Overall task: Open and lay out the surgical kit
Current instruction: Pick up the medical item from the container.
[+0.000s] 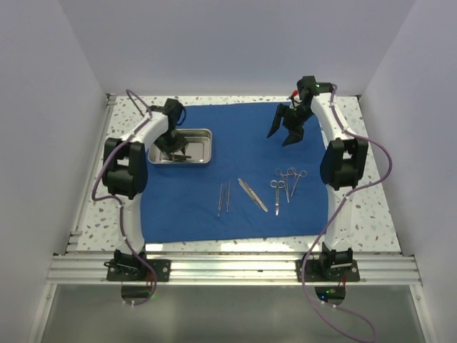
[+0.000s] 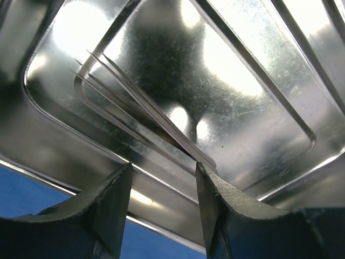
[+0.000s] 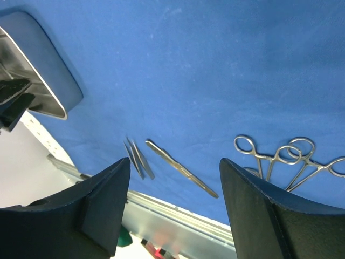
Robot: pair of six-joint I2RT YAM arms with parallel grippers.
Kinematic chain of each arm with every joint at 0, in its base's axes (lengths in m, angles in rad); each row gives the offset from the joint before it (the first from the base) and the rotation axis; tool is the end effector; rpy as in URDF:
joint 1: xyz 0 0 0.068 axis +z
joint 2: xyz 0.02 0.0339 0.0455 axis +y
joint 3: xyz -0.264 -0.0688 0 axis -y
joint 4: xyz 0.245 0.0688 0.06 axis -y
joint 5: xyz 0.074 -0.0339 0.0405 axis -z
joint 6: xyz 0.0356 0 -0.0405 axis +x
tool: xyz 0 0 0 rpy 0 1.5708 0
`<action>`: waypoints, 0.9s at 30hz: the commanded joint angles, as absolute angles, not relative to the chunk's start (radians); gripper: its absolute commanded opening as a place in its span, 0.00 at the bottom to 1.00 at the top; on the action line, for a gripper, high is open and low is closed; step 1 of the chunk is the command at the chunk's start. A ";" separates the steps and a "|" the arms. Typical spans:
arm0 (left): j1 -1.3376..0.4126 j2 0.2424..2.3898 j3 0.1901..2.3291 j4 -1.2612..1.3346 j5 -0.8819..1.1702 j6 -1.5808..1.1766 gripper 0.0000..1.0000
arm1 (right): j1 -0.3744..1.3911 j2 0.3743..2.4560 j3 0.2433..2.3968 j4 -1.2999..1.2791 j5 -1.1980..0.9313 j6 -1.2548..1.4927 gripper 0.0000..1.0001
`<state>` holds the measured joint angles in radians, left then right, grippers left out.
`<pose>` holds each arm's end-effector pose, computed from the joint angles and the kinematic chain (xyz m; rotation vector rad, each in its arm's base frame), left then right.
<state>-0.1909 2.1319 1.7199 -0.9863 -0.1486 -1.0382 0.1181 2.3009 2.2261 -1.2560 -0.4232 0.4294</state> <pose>0.4210 -0.0760 0.1863 -1.2155 2.6498 0.0320 0.4652 0.0699 0.2483 0.3811 2.9210 0.7050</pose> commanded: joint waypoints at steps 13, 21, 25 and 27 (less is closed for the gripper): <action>-0.216 2.212 1.759 -0.936 -0.265 -1.062 0.49 | 0.107 2.229 2.224 -1.261 -0.505 0.451 0.70; -0.215 2.246 1.782 -0.910 -0.273 -1.045 0.20 | 0.103 2.230 2.217 -1.262 -0.506 0.451 0.70; -0.210 2.264 1.793 -0.901 -0.273 -1.029 0.04 | 0.103 2.232 2.215 -1.262 -0.503 0.451 0.70; -0.209 2.267 1.793 -0.888 -0.270 -1.009 0.00 | 0.101 2.232 2.214 -1.261 -0.503 0.449 0.70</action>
<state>-0.2127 2.2162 1.7828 -0.9424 -0.2398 -1.0279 0.1074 2.2845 2.2089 -1.2560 -0.4656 0.4377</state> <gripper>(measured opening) 0.017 0.701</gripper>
